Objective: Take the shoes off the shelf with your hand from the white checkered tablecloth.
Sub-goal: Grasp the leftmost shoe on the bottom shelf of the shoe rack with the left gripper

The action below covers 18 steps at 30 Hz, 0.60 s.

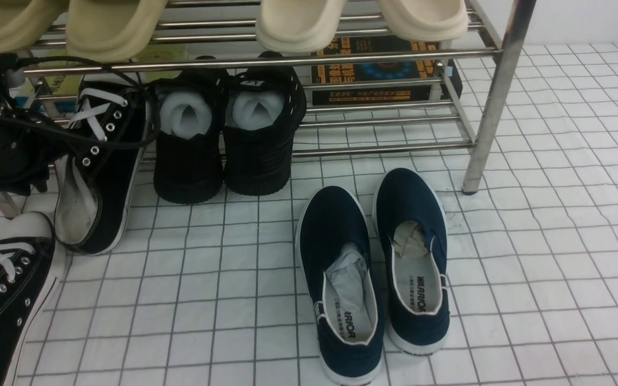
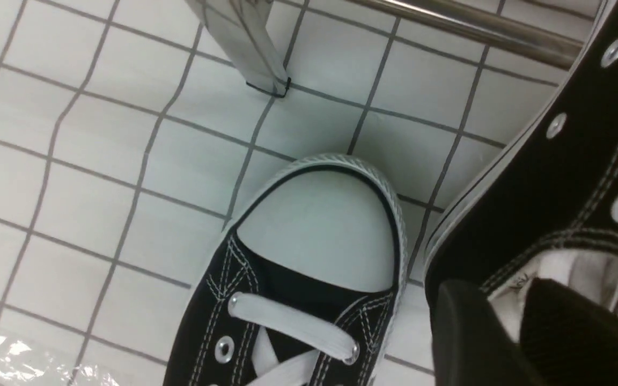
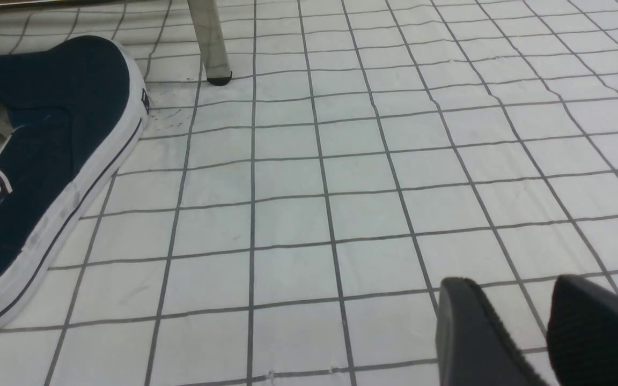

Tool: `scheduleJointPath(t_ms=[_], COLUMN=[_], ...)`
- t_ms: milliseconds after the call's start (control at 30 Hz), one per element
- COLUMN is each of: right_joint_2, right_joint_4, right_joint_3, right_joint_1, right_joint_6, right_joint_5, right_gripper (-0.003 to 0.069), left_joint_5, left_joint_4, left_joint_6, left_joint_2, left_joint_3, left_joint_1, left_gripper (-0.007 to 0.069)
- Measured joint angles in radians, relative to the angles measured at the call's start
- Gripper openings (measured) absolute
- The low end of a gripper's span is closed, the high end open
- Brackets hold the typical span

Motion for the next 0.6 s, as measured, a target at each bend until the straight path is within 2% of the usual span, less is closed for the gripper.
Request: scheduleJointPath(t_ms=[133, 300, 467, 600], right_joint_2=[0.000, 0.000, 0.000, 0.000], right_joint_4=[0.000, 0.000, 0.000, 0.000], right_joint_3=[0.000, 0.000, 0.000, 0.000], right_joint_1=[0.000, 0.000, 0.000, 0.000], right_joint_6=[0.000, 0.000, 0.000, 0.000], right_joint_5=[0.000, 0.000, 0.000, 0.000], right_gripper=[0.0239, 0.0239, 0.0239, 0.0239], left_joint_5=[0.005, -0.029, -0.079, -0.122], left_joint_4=[-0.052, -0.115, -0.115, -0.085], left_joint_6=[0.060, 0.143, 0.156, 0.158], left_joint_2=[0.005, 0.043, 0.084, 0.122], left_joint_3=[-0.005, -0.005, -0.005, -0.005], left_joint_1=[0.000, 0.000, 0.000, 0.000], left_gripper=[0.0324, 0.0405, 0.0412, 0.0382])
